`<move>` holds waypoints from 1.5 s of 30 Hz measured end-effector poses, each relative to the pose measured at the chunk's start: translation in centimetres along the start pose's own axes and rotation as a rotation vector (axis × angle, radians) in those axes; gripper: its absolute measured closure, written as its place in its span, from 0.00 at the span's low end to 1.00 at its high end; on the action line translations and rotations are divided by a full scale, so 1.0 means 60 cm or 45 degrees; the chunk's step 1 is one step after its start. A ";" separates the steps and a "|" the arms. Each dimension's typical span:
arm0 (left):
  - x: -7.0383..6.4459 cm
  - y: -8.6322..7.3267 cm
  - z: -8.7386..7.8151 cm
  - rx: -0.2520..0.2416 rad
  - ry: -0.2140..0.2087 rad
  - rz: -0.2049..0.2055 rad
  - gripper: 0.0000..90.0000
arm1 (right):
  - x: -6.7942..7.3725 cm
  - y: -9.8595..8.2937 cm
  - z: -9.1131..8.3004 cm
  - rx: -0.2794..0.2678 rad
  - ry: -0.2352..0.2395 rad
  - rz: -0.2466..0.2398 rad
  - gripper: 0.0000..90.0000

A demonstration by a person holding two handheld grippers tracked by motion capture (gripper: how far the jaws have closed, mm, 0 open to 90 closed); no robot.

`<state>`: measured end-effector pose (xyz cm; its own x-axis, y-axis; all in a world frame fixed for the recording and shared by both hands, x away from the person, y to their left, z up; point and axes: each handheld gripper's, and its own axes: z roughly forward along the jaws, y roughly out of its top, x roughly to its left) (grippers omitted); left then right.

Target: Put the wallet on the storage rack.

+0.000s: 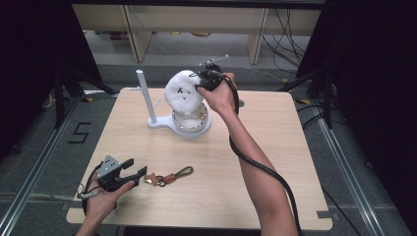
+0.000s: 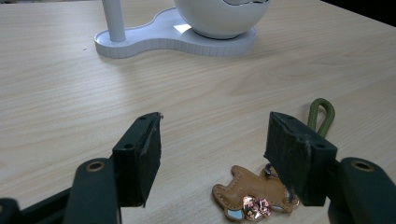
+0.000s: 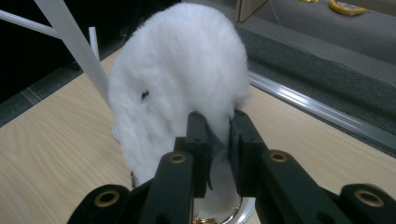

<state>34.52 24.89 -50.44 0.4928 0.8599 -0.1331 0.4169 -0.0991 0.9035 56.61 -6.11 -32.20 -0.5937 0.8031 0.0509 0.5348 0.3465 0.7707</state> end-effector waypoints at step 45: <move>0.000 -0.001 -0.002 0.016 0.007 0.009 0.39 | -0.008 -0.044 0.060 0.226 -0.166 -0.179 0.83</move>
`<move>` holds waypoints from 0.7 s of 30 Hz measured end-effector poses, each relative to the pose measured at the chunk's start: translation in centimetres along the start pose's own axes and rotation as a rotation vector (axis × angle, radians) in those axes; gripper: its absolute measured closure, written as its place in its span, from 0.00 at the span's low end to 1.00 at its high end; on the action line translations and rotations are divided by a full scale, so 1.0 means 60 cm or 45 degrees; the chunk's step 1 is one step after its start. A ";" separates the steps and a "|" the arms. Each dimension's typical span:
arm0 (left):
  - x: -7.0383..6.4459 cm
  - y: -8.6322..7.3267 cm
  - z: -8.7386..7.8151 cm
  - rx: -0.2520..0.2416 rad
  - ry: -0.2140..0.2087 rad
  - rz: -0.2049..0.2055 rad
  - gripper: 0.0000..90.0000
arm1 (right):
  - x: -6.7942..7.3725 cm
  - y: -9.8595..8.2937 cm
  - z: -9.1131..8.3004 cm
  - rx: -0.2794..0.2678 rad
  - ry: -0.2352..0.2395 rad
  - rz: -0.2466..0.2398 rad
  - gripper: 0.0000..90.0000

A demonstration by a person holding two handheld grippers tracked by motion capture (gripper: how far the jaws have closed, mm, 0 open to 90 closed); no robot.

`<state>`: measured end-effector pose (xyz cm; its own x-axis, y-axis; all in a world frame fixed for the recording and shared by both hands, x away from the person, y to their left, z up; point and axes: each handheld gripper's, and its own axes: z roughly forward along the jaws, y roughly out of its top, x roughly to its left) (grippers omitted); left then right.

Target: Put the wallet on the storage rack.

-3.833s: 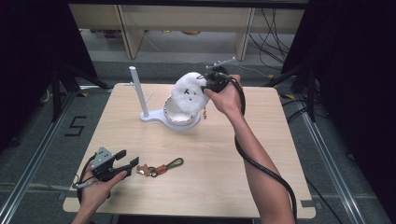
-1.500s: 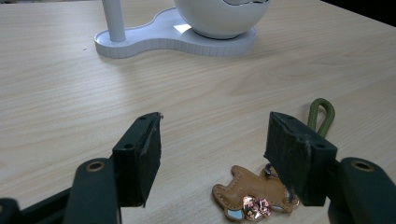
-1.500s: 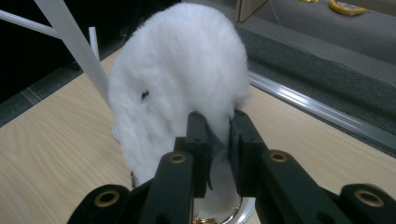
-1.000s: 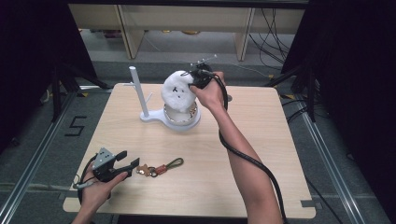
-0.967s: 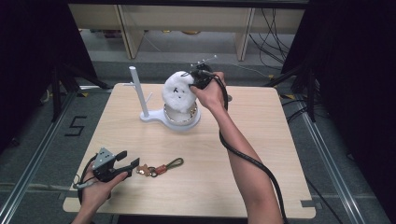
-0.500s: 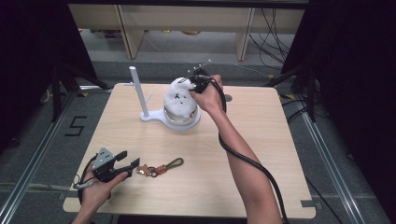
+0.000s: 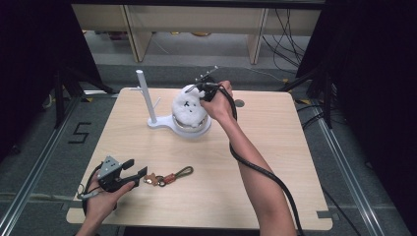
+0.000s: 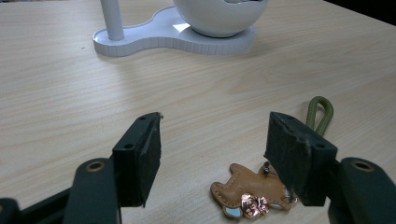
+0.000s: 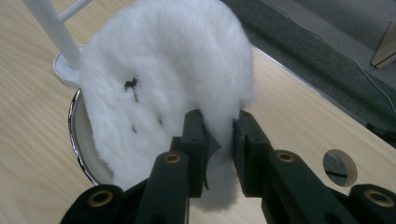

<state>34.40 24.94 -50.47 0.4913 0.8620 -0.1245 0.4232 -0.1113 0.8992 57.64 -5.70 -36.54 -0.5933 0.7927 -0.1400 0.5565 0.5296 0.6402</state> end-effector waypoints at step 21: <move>-0.005 0.002 0.001 -0.005 -0.017 0.006 0.39 | -0.018 -0.003 -0.034 -0.143 0.019 0.137 0.48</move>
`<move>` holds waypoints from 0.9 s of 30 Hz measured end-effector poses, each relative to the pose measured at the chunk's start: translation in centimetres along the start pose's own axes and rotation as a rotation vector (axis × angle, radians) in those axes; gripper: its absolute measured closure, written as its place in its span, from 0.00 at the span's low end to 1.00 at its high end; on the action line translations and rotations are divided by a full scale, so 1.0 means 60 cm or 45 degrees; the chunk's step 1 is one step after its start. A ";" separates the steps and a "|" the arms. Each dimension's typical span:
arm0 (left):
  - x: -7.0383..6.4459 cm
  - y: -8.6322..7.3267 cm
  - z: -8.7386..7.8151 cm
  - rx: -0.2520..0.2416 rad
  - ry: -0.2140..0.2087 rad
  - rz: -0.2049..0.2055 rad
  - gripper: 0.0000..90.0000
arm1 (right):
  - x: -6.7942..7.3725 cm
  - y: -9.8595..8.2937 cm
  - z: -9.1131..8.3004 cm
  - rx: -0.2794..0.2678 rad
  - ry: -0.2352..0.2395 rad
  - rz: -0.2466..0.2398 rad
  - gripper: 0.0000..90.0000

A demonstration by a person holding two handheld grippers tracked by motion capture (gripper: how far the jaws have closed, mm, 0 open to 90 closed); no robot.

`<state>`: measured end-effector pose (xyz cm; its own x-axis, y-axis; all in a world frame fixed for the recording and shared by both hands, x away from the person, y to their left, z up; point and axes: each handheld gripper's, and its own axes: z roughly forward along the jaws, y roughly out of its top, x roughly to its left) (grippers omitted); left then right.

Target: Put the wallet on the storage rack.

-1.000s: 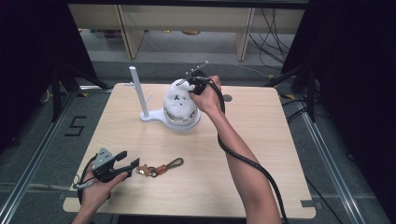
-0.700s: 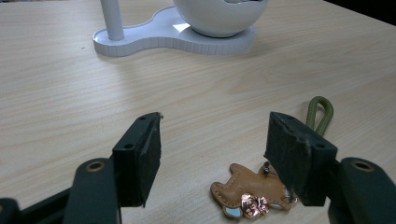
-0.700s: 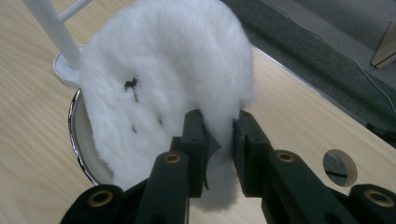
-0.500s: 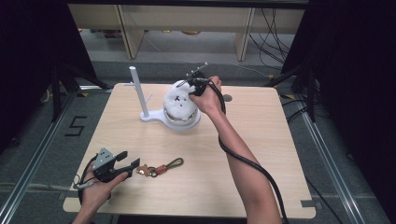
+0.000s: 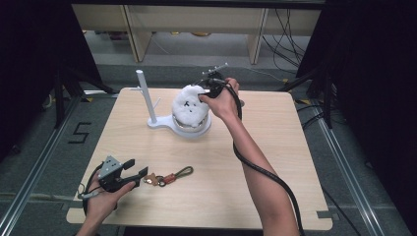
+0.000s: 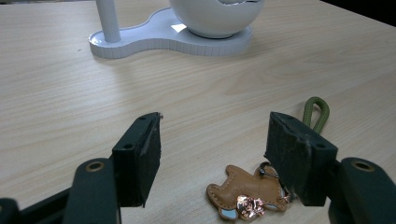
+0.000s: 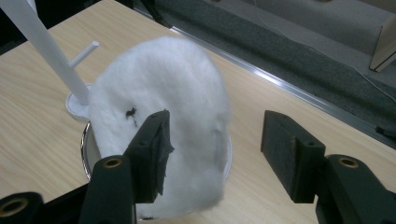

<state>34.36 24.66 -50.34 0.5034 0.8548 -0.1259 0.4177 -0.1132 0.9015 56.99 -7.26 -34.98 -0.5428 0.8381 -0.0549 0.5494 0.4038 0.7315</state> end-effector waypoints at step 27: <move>-0.019 0.025 0.000 -0.015 -0.094 0.058 0.35 | -0.084 -0.226 -0.084 -0.001 0.123 0.192 0.64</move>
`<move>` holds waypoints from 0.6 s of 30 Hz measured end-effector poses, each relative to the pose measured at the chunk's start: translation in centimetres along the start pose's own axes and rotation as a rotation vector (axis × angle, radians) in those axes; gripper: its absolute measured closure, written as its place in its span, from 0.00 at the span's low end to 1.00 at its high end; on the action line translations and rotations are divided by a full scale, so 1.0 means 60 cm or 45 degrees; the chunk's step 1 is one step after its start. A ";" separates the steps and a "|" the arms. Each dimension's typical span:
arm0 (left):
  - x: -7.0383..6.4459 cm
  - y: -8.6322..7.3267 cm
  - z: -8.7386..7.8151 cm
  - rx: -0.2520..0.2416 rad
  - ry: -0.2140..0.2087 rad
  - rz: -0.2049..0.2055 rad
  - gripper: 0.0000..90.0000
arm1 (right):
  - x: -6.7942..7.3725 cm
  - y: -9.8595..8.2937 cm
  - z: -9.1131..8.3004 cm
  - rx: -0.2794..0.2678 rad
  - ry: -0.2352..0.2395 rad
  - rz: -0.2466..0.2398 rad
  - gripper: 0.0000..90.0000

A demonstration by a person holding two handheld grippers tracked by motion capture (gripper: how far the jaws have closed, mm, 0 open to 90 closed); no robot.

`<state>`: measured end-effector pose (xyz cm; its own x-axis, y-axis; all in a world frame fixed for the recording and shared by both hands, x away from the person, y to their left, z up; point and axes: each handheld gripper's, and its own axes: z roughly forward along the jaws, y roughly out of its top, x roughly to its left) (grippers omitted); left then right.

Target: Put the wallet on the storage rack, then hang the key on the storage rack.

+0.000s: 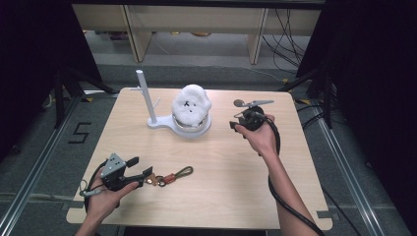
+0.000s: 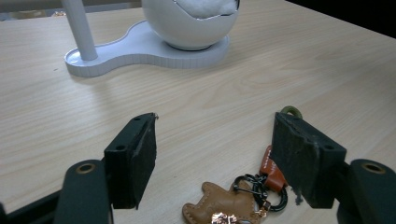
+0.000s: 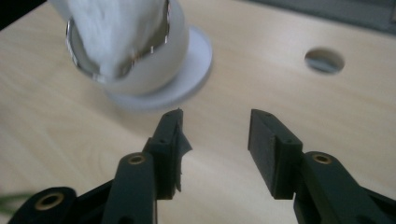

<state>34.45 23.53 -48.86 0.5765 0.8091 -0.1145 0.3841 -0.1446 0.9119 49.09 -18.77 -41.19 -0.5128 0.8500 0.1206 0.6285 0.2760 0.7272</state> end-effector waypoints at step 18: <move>-0.005 0.050 0.015 0.246 -0.138 0.174 0.45 | -0.016 -0.137 -0.025 0.267 -0.063 0.003 0.84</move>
<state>36.07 22.34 -46.45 0.7025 0.7102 -0.0467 0.4223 -0.3630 0.8306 43.55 -22.50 -46.26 -0.4848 0.8705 0.0849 0.7402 0.3567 0.5700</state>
